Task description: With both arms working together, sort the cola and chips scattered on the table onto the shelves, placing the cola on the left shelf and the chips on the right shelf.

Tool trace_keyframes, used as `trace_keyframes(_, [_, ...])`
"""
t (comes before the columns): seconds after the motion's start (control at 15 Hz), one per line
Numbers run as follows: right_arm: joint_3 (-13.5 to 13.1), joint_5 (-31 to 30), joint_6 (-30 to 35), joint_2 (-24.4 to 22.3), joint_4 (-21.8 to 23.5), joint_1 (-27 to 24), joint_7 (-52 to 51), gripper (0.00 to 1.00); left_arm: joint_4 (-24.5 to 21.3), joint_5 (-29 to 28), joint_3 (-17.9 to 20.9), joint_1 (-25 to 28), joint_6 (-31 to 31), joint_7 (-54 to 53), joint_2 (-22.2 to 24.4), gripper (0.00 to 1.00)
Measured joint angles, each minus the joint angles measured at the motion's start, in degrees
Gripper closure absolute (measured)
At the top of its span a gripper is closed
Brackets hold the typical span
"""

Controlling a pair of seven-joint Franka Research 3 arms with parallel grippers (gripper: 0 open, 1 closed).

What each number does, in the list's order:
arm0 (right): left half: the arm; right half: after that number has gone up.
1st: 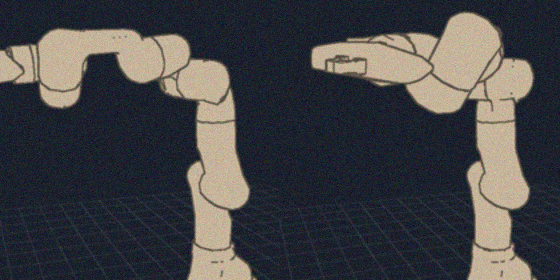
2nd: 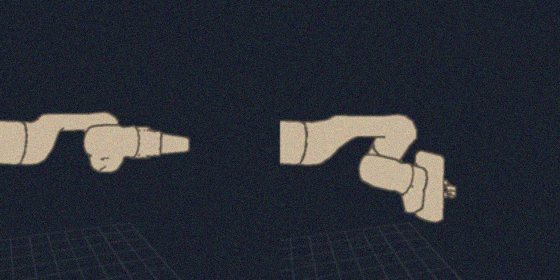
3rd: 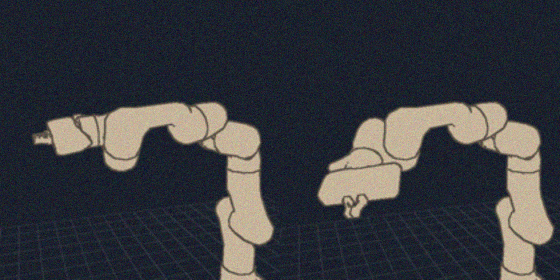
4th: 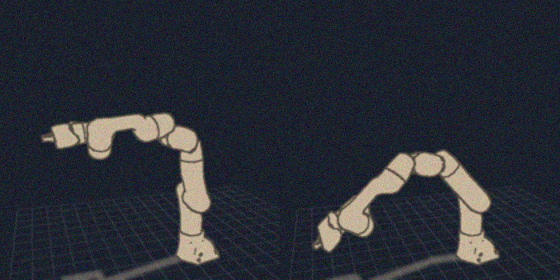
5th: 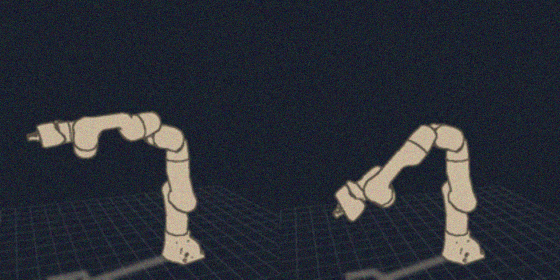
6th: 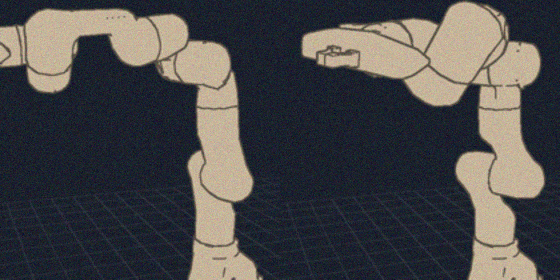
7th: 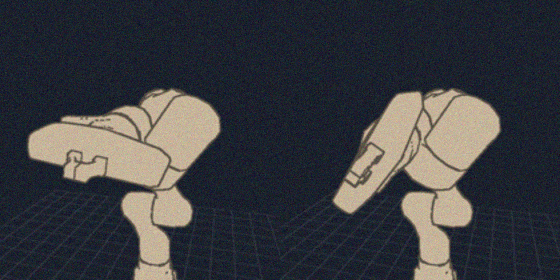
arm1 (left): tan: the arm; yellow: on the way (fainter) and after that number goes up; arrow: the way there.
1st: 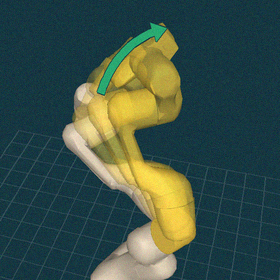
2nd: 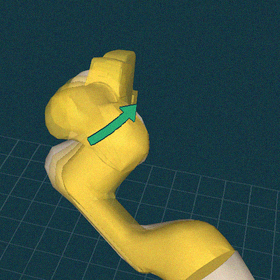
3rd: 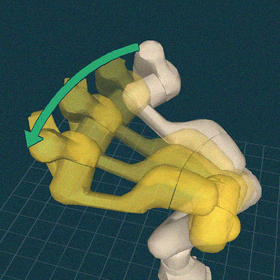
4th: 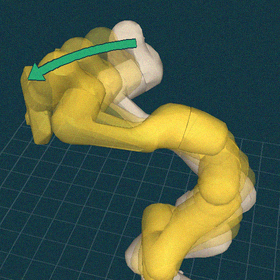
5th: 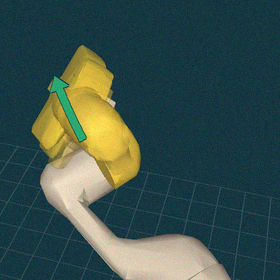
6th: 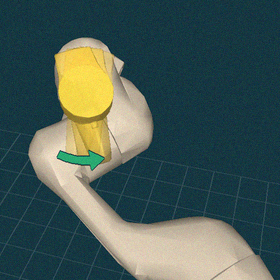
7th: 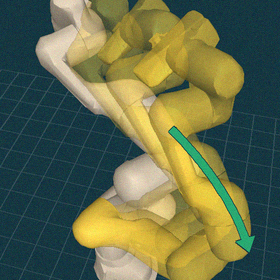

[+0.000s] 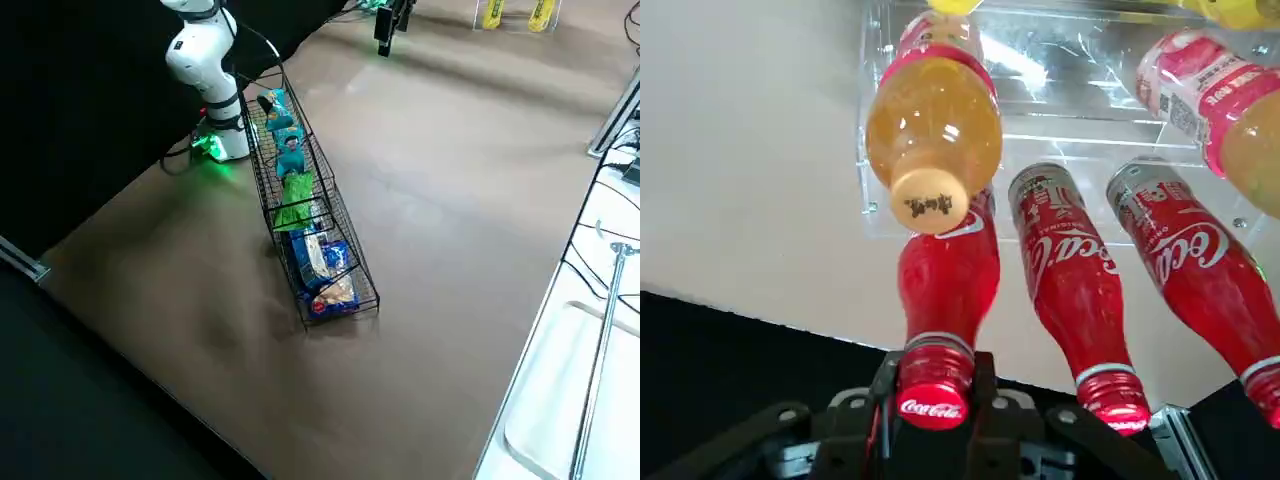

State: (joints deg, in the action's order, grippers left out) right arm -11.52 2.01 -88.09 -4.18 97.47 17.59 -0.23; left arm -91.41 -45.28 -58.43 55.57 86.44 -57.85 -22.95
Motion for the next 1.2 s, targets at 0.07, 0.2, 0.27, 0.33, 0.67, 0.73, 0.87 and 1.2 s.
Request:
trace_keyframes(0.07, [-0.07, 0.0, -0.09, 0.0, -0.04, -0.18, 0.0, 0.0, -0.02, 0.0, 0.03, 0.09, 0.0, 0.0, -0.17, 0.69])
trace_keyframes(0.2, [-0.23, 0.0, -0.22, 0.0, -0.07, -0.78, 0.0, 0.0, -0.03, 0.0, 0.08, 0.2, 0.0, 0.01, -0.58, 0.67])
trace_keyframes(0.27, [-0.27, 0.0, -0.22, 0.0, -0.07, -0.99, 0.0, 0.0, -0.03, 0.0, 0.09, 0.22, 0.01, 0.03, -0.73, 0.66])
trace_keyframes(0.33, [-0.27, 0.0, -0.22, 0.0, -0.07, -1.1, 0.0, 0.0, -0.03, 0.0, 0.09, 0.22, 0.02, 0.11, -0.77, 0.6])
trace_keyframes(0.67, [-0.06, 0.0, -0.22, 0.0, -0.07, -1.06, 0.0, 0.0, 0.6, 2.35, -0.08, 0.19, 0.07, 1.54, -0.7, 0.14])
trace_keyframes(0.73, [-0.05, 0.0, -0.22, 0.0, -0.07, -1.06, 0.0, 0.0, 0.82, 2.61, -0.48, 0.22, 0.1, 3.09, -0.69, 0.05])
trace_keyframes(0.87, [-0.06, 0.0, -0.22, 0.0, -0.07, -1.06, 0.0, 0.0, 1.14, 2.85, -2.68, 0.22, 0.13, 9.38, -0.68, 0.0])
trace_keyframes(1.2, [0.02, 0.0, -0.72, 0.0, -0.07, -1.01, 0.0, 0.0, 1.22, 5.88, -9.67, -1.97, 0.05, 32.98, -0.58, 0.0])
